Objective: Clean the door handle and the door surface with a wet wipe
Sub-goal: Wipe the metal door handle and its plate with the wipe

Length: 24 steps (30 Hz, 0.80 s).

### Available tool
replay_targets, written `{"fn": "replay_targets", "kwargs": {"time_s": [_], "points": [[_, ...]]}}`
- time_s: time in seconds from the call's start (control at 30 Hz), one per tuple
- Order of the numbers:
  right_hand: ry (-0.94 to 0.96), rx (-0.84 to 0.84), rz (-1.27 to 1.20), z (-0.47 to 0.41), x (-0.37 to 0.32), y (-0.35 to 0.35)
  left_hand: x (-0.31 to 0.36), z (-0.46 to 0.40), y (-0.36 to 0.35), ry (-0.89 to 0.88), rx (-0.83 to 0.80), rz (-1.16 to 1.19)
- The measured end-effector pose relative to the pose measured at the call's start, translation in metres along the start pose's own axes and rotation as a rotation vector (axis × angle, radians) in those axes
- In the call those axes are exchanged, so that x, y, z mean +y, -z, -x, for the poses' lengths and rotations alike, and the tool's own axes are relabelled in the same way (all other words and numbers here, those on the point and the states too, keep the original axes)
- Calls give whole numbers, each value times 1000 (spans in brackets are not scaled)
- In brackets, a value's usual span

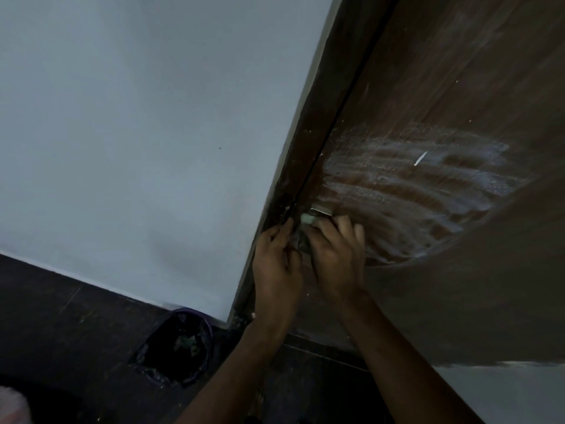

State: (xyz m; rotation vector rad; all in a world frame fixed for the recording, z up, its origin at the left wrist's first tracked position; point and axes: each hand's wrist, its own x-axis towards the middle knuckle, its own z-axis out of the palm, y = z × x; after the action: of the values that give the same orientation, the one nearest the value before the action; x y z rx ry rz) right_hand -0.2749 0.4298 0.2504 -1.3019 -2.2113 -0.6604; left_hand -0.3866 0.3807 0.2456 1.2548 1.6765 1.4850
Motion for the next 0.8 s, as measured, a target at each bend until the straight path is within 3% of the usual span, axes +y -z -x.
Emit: {"fn": "replay_targets", "kwargs": {"time_s": [0.13,0.2,0.4,0.53,0.67,0.8], "points": [[-162,129,-39,5,13,9,-2,2,1,-29,-11,16],[-156,204,-111,-7,9,6,1,2,1,-39,-2,44],[-5,36,-204,0,-1,-6,6,1,-1,-59,48,66],[-241,127,-265,8,11,-1,3,1,0,-42,46,57],[-164,123,-284,-6,1,2,4,4,-1,-10,11,62],[-269,115,-310,3,5,8,6,3,-3,-4,-2,62]]}}
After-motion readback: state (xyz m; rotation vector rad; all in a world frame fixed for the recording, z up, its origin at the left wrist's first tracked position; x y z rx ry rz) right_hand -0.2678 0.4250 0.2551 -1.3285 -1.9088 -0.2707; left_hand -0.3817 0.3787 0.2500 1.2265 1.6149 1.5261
